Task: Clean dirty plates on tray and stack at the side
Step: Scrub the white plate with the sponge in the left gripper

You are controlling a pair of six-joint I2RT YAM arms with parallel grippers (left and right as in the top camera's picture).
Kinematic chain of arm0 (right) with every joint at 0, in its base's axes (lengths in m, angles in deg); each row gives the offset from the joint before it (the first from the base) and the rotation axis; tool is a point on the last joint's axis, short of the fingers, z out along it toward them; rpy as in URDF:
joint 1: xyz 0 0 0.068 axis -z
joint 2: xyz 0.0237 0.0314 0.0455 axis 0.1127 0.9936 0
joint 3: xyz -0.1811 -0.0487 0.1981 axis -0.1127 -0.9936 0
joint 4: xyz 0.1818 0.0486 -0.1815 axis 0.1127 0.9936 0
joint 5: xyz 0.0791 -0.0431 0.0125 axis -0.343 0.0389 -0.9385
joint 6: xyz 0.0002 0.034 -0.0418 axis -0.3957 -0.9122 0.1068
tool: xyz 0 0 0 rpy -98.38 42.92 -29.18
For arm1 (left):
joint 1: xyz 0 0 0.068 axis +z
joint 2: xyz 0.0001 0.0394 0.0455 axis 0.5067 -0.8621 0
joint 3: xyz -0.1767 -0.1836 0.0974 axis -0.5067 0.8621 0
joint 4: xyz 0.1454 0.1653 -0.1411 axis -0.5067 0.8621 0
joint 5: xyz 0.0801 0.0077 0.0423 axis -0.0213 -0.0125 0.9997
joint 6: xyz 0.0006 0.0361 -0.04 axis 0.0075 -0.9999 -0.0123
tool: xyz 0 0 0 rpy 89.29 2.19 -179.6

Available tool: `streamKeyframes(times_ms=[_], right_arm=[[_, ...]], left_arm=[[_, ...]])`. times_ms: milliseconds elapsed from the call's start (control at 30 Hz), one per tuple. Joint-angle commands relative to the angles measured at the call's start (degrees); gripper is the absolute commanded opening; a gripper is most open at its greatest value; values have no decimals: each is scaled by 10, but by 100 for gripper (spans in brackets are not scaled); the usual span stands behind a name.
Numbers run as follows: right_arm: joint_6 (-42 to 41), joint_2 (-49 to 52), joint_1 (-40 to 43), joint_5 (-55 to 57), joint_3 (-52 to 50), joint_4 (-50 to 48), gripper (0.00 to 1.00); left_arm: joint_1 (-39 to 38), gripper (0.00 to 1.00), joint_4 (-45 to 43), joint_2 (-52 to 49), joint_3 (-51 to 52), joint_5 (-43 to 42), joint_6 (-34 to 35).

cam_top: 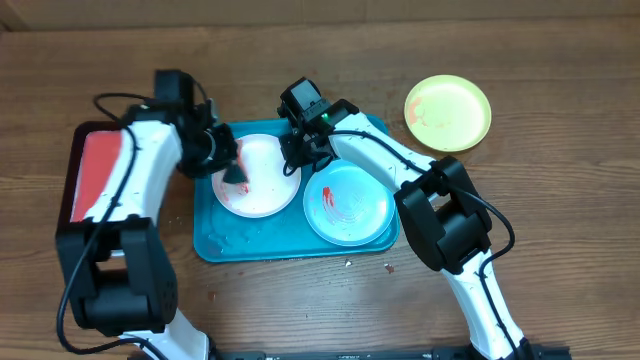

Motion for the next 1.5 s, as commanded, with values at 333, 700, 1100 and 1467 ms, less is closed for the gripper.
streamKeyframes(times_ms=[333, 700, 1100, 1467], right_arm=[[-4, 4, 0, 16, -16, 15, 4], [-4, 4, 0, 16, -16, 21, 4], [-4, 4, 0, 15, -16, 17, 4], [-4, 4, 0, 15, -16, 24, 4]], left_arm=[[-70, 4, -139, 8, 126, 86, 52], [-17, 5, -157, 8, 150, 182, 71], [-56, 4, -227, 7, 150, 58, 150], [-72, 4, -222, -60, 151, 70, 157]])
